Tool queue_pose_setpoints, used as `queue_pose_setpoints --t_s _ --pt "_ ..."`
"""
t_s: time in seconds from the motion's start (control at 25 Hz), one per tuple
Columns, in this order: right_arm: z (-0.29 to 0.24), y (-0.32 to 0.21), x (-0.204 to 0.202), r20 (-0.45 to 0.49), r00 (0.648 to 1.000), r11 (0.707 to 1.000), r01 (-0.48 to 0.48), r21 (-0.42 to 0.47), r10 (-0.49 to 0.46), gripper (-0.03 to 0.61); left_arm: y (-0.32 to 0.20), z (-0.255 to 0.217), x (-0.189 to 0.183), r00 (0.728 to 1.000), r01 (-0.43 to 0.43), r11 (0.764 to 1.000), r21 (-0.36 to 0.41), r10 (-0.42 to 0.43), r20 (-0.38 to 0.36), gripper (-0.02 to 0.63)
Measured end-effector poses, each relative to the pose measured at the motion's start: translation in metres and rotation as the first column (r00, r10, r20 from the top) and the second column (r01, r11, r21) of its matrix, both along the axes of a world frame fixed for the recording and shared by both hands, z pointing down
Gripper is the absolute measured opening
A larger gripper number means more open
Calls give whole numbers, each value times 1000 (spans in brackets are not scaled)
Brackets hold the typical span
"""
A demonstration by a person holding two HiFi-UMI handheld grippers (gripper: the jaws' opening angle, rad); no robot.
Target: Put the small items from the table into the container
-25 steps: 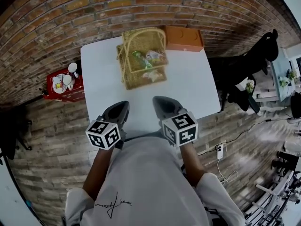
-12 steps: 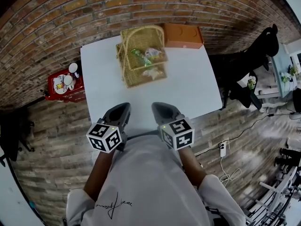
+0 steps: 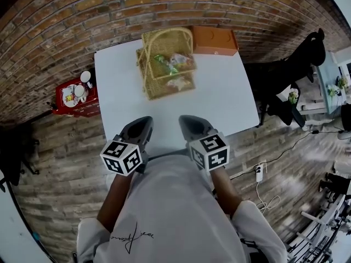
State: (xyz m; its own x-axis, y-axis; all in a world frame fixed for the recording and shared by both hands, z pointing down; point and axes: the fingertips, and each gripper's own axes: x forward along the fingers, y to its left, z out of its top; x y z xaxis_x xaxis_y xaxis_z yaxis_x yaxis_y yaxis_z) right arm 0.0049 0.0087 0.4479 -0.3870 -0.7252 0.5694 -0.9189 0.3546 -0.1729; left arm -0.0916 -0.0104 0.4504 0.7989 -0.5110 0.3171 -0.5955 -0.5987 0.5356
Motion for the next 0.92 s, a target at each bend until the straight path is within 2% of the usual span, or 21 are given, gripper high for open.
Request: queue_pose_setpoints --t_s 0.28,0.4,0.72,0.92 --pt "-16 -6 -1 53 997 997 55 48 -57 20 0 -3 2 1000 -19 1000 13 19 9 9" --pt "-24 -10 -1 47 994 993 94 65 -97 20 -5 -6 2 1000 -16 1000 18 16 4 9" --pt "-28 -6 2 90 985 989 140 52 -144 20 -7 -8 9 999 -33 999 20 33 1 9" --pt "-27 -6 7 62 986 987 152 51 -155 20 -7 -5 11 999 -36 999 10 36 5 9"
